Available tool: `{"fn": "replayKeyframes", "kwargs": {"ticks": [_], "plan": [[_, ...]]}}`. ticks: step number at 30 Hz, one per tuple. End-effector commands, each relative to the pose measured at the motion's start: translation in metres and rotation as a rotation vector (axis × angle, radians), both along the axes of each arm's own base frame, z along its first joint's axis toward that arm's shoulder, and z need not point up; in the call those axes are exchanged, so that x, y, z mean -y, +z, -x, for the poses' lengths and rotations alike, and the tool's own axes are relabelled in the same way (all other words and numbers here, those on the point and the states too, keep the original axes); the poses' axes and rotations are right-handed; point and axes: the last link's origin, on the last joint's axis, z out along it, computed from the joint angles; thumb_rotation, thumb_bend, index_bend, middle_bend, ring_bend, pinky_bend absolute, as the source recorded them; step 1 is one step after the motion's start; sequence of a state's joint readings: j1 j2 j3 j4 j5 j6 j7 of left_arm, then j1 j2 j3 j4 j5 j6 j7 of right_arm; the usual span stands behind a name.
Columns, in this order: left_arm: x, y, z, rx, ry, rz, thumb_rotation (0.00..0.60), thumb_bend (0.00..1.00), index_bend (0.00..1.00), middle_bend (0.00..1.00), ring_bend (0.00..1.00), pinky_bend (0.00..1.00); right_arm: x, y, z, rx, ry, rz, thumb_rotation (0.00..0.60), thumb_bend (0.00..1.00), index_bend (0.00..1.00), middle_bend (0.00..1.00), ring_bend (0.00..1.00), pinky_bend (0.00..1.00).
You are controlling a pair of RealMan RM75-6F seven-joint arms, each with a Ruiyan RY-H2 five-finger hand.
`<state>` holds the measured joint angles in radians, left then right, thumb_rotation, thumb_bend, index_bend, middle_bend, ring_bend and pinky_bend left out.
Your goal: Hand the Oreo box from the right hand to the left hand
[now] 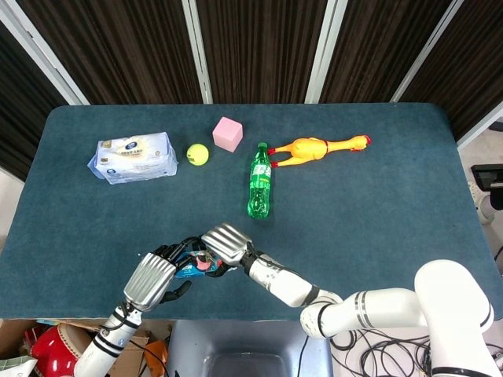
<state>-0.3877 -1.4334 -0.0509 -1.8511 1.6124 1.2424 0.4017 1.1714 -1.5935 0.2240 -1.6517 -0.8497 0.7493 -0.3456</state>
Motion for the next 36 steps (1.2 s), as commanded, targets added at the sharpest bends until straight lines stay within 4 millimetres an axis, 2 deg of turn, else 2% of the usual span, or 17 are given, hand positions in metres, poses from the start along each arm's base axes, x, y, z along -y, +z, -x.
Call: {"fn": "replayKeyframes", "kwargs": {"ticks": [1, 6, 11, 19, 20, 23, 28, 31, 36], "plan": [[-0.001, -0.002, 0.002, -0.017, 0.006, -0.030, 0.600, 0.27, 0.65, 0.78, 0.74, 0.79, 0.000, 0.002, 0.001, 0.003, 0.000, 0.003, 0.600, 0.31, 0.58, 0.46, 0.55, 0.67], [-0.003, -0.002, 0.002, -0.029, 0.018, -0.033, 0.600, 0.27, 0.71, 0.85, 0.80, 0.85, 0.001, 0.003, 0.003, 0.001, 0.003, 0.011, 0.600, 0.31, 0.58, 0.46, 0.55, 0.67], [-0.003, -0.001, 0.003, -0.026, 0.020, -0.040, 0.600, 0.27, 0.73, 0.86, 0.82, 0.86, 0.002, 0.004, 0.005, 0.013, -0.003, 0.020, 0.600, 0.31, 0.56, 0.46, 0.55, 0.67], [-0.003, 0.002, 0.003, -0.023, 0.014, -0.058, 0.600, 0.26, 0.72, 0.86, 0.82, 0.86, 0.001, 0.007, 0.004, 0.106, -0.007, 0.026, 0.600, 0.31, 0.43, 0.45, 0.45, 0.60], [-0.003, 0.003, 0.003, -0.022, 0.013, -0.061, 0.600, 0.26, 0.72, 0.86, 0.82, 0.86, 0.000, 0.008, 0.005, 0.113, -0.005, 0.023, 0.600, 0.31, 0.41, 0.43, 0.43, 0.59], [-0.003, 0.004, 0.004, -0.024, 0.009, -0.071, 0.600, 0.27, 0.72, 0.86, 0.82, 0.86, -0.001, 0.010, 0.006, 0.130, 0.006, 0.013, 0.600, 0.30, 0.27, 0.32, 0.32, 0.48], [-0.003, 0.005, 0.005, -0.030, 0.006, -0.080, 0.600, 0.27, 0.72, 0.86, 0.82, 0.86, -0.003, 0.015, 0.007, 0.190, -0.008, -0.024, 0.600, 0.19, 0.02, 0.05, 0.07, 0.23], [-0.004, 0.005, 0.005, -0.030, 0.007, -0.084, 0.600, 0.27, 0.72, 0.86, 0.82, 0.86, -0.003, 0.019, 0.007, 0.253, -0.034, -0.052, 0.600, 0.17, 0.00, 0.01, 0.04, 0.20], [-0.004, 0.007, 0.006, -0.032, 0.004, -0.093, 0.600, 0.27, 0.72, 0.86, 0.82, 0.86, 0.003, 0.029, 0.011, 0.314, -0.039, -0.056, 0.600, 0.15, 0.00, 0.01, 0.04, 0.19]]}}
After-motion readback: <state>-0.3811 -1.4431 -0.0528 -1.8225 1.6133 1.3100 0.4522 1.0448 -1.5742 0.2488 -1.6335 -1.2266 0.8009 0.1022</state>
